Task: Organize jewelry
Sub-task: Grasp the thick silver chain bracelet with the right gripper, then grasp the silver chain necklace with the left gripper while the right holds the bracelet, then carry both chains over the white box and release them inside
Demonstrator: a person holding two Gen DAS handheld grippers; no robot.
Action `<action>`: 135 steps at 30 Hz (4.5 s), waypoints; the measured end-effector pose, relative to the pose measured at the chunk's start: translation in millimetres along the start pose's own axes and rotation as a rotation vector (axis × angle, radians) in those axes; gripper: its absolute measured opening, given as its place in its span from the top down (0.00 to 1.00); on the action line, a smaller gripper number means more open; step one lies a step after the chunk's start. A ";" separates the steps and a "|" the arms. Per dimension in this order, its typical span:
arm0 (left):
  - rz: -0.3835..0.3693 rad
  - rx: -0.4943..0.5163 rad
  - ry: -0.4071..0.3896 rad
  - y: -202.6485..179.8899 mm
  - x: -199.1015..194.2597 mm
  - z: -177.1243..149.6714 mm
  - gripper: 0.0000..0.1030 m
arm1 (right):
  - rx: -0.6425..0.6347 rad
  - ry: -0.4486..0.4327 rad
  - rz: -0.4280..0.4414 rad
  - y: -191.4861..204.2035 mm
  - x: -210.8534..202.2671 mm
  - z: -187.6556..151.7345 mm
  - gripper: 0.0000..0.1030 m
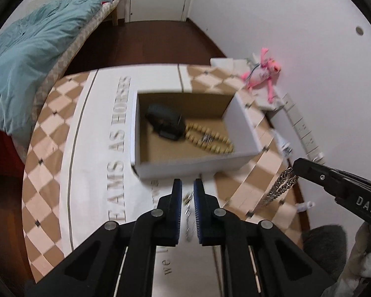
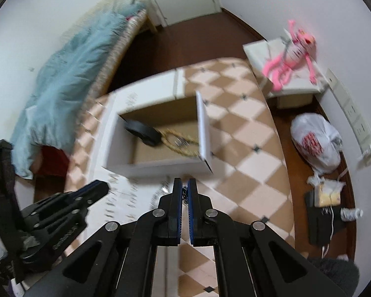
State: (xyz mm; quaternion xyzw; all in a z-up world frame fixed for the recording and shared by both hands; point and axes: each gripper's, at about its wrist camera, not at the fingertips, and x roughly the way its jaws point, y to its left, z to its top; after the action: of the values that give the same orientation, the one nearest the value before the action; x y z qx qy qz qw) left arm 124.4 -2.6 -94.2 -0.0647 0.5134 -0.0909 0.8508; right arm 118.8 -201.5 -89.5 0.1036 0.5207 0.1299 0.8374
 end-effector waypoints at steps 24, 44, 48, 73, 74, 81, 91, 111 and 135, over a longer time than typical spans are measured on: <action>0.077 -0.058 0.094 18.9 36.8 -35.4 0.26 | -0.030 0.011 0.016 2.5 9.8 -7.0 0.96; 0.034 0.036 0.123 -23.4 73.7 -69.0 1.00 | 0.144 0.094 -0.042 -53.2 43.4 -65.7 0.96; -0.017 -0.009 0.089 -12.4 47.8 -59.8 1.00 | 0.135 0.067 -0.015 -45.4 32.0 -57.9 0.96; 0.083 0.010 0.146 -16.2 98.6 -42.6 0.22 | 0.160 0.102 -0.042 -55.3 63.5 -57.0 0.96; 0.096 0.027 0.152 -19.0 102.6 -43.2 0.23 | 0.168 0.103 -0.044 -57.7 64.1 -57.3 0.96; 0.030 0.123 0.114 -42.6 103.3 -41.2 0.97 | 0.184 0.103 -0.049 -63.0 67.3 -57.1 0.96; -0.056 -0.005 0.069 -10.5 52.0 -43.0 1.00 | 0.177 0.054 -0.003 -57.5 41.9 -49.2 0.96; 0.053 0.100 0.135 -21.1 89.9 -63.1 0.47 | 0.188 0.052 -0.022 -65.9 40.8 -57.2 0.96; -0.085 0.065 0.111 -17.0 43.0 -49.1 0.99 | 0.167 0.080 0.043 -57.2 41.2 -56.0 0.96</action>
State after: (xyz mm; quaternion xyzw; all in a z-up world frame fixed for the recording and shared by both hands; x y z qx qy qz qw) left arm 99.0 -29.5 -150.6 -0.0536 0.5532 -0.1473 0.8182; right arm 92.3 -239.9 -166.4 0.1789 0.5604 0.1083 0.8014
